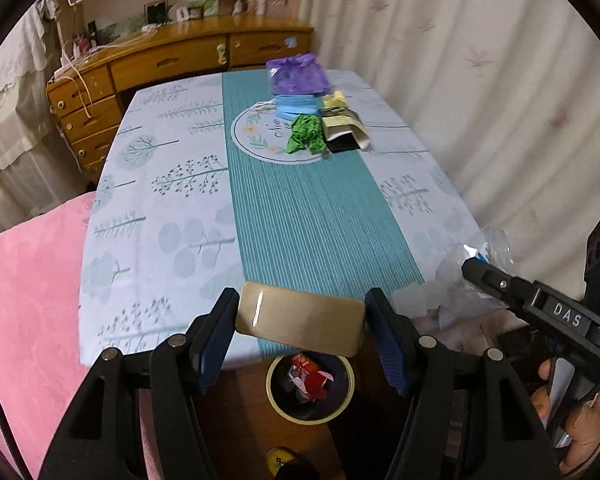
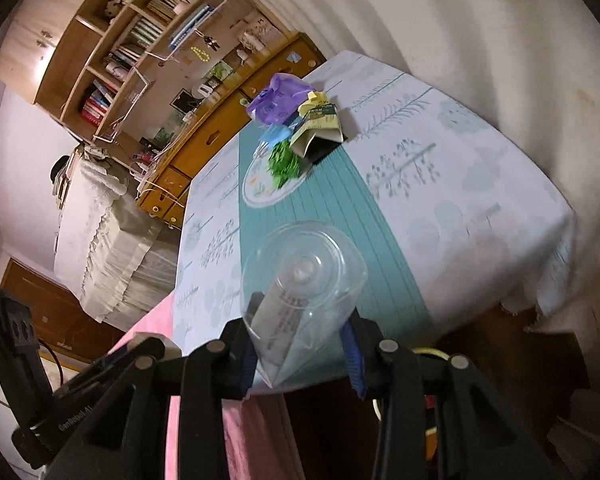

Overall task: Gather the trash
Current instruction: 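Carry cup and soap bar down over the bin and open both tools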

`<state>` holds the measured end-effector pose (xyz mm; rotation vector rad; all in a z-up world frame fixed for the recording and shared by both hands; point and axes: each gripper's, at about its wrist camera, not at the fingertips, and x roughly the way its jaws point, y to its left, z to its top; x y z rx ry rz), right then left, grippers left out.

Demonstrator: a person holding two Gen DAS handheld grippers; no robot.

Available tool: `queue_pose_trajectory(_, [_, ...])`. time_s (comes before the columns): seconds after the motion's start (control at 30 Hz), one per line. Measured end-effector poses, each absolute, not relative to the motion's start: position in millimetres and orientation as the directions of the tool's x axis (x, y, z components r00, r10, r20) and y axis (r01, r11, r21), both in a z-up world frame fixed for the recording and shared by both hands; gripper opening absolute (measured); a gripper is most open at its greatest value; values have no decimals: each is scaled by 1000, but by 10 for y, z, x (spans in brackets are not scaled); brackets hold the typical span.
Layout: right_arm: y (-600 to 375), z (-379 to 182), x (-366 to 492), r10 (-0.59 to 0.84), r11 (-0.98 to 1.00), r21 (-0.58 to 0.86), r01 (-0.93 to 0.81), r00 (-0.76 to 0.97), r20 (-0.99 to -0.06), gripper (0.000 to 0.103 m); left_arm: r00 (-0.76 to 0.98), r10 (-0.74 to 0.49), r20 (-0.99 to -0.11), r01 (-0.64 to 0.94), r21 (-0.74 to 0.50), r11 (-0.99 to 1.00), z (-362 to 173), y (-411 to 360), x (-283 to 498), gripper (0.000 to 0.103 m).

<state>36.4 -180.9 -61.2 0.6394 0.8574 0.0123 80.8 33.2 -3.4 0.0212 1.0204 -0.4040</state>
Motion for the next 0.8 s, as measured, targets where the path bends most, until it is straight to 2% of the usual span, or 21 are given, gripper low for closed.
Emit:
queue_pose_trajectory(0.23, [-1443, -550, -275, 227, 854, 462, 238, 628, -744, 36, 408, -350, -843, 382, -191, 904, -154, 475, 292, 63])
queue_pose_trajectory(0.47, [-1386, -821, -553, 196, 880, 391, 270, 545, -815, 36, 326, -351, -878, 389, -213, 896, -467, 392, 5, 63])
queue_pose_trajectory(0.67, [-1453, -1576, -644, 186, 884, 339, 321, 424, -887, 36, 259, -306, -916, 359, -203, 911, -1026, 260, -74, 63])
queue_pose_trajectory(0.8, [-1519, -2279, -584, 176, 896, 293, 334, 339, -924, 36, 210, -283, -936, 313, -210, 926, -1701, 157, -17, 63])
